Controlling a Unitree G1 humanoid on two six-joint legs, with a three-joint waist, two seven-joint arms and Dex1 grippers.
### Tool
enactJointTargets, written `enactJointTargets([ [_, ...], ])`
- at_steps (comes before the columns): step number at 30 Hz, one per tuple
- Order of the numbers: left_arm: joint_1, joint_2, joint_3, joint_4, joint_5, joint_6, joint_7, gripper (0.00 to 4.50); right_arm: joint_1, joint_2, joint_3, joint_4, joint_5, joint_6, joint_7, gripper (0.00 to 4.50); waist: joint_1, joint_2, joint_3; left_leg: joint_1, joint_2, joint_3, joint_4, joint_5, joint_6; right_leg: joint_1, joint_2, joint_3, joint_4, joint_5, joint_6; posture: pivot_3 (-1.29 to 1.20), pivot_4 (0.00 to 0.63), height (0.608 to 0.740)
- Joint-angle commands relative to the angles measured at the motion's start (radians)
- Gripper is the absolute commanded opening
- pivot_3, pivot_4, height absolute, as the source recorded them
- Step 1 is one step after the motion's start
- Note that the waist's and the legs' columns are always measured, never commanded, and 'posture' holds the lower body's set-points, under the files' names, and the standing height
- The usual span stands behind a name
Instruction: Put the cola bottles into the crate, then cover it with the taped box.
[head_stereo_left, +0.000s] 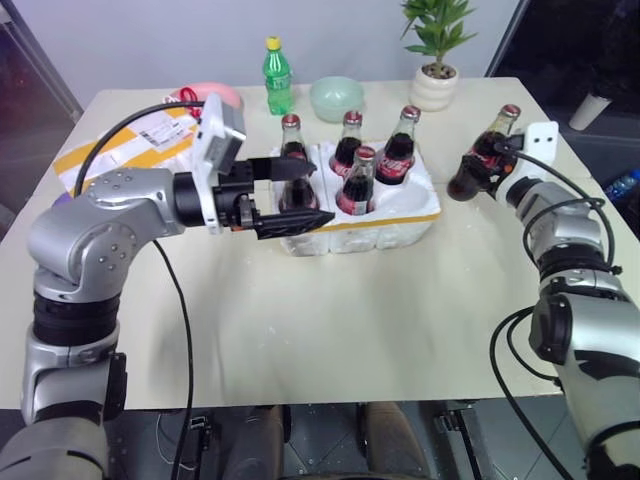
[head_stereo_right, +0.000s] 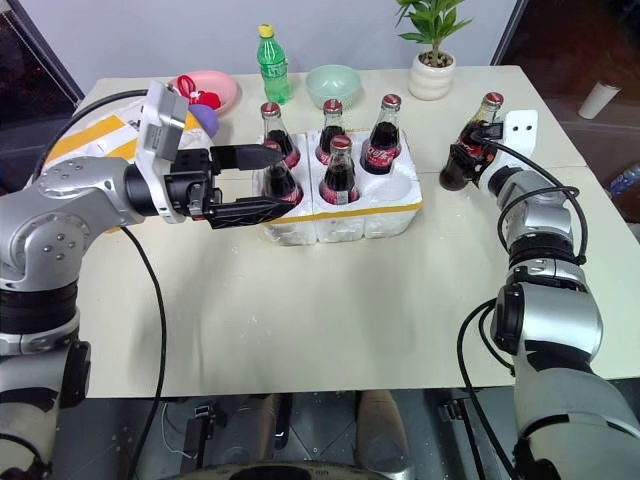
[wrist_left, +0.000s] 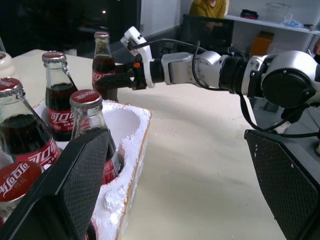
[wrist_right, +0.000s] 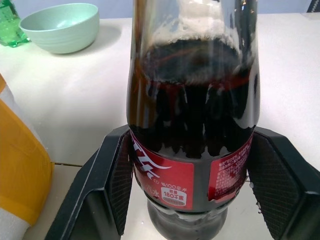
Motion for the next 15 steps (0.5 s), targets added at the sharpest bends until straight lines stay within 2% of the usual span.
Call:
enactJointTargets([
  [1,0.001,0.013,0.033,-0.026,-0.018,-0.01,0.002,4.5,-0.028,-0.016,-0.023,-0.049,0.018,-0.036,0.021,2.62,0.0,0.0,0.0,0.0,0.0,0.0,0.0,0.0,0.0,0.0,0.0,0.0,0.0,0.0,0.0,0.0,0.15,0.739],
  [5,-0.002,0.016,0.039,-0.017,-0.02,-0.009,0.002,4.5,-0.03,-0.034,-0.087,-0.252,0.117,0.01,0.083,2.62,0.0,0.003,0.002,-0.001,0.0,0.0,0.0,0.0,0.0,-0.001,0.0,0.0,0.0,0.0,0.0,0.0,0.15,0.739],
  [11,0.009,0.025,0.054,-0.015,-0.021,-0.009,0.004,4.5,0.078,-0.041,-0.119,-0.756,0.334,0.368,0.162,2.62,0.002,0.005,0.003,-0.004,0.0,0.0,-0.004,0.0,0.0,-0.006,0.0,0.0,0.001,0.0,0.0,0.0,0.15,0.739],
  [15,0.009,0.028,0.056,-0.009,-0.017,-0.013,0.004,4.5,0.141,-0.042,-0.115,-0.984,0.444,0.561,0.154,2.62,0.005,0.005,0.003,-0.004,0.0,0.0,-0.002,0.0,0.0,-0.005,0.0,0.0,0.0,0.0,0.0,0.0,0.15,0.739],
])
